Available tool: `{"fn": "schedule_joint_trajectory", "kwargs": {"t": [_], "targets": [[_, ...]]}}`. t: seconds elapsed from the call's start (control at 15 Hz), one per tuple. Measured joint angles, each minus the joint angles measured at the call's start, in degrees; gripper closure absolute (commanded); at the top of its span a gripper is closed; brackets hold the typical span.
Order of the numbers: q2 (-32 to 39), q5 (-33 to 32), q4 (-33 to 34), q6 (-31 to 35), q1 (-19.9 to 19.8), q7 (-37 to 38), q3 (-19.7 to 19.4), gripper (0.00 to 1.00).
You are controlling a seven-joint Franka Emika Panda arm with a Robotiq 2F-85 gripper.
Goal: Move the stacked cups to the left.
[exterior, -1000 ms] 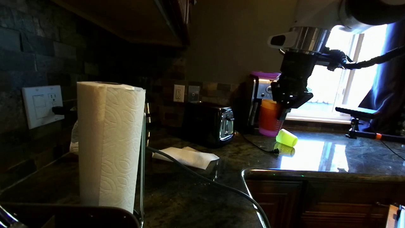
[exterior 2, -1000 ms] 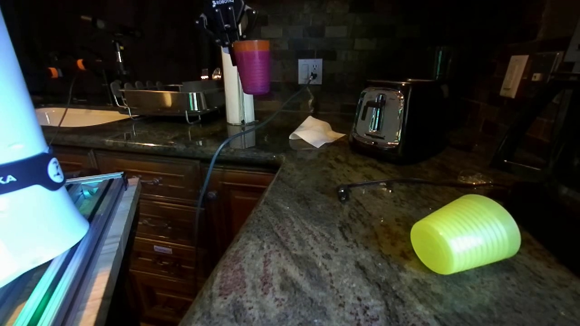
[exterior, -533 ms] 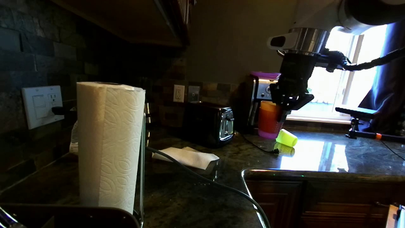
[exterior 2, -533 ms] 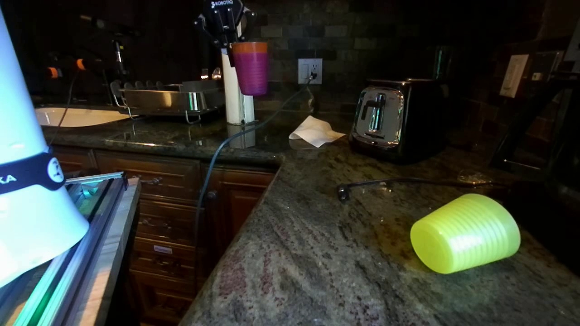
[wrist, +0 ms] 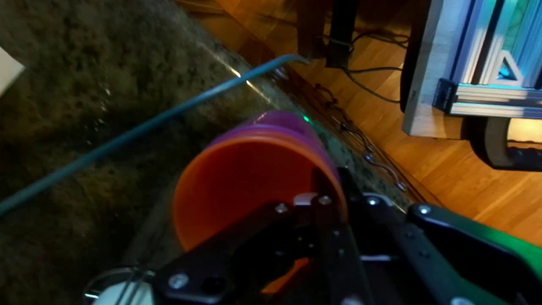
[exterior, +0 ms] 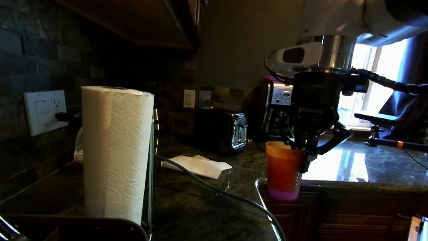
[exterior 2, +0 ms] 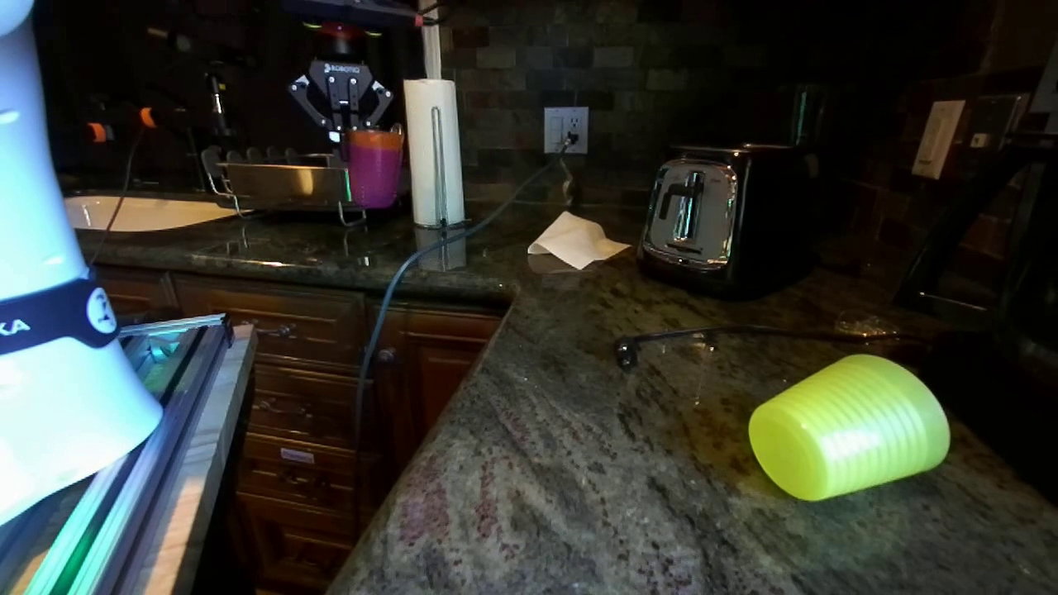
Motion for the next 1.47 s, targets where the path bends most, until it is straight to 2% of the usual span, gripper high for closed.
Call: {"fn": "schedule_joint_trajectory", "kwargs": {"t": [0.4, 0.73, 1.07, 1.47], "targets": [[8.1, 2.8, 2.3, 6.2, 7.6, -11.1, 2.9, 0.98], [16.6, 2.5, 7.4, 7.7, 10.7, -18.6, 7.7, 0.98], [23.8, -3.3, 12.2, 7.8, 10.7, -24.7, 12.3, 0.98], [29.4, -11.0, 15.2, 13.4, 7.9, -28.9, 14.4, 0.98]]}}
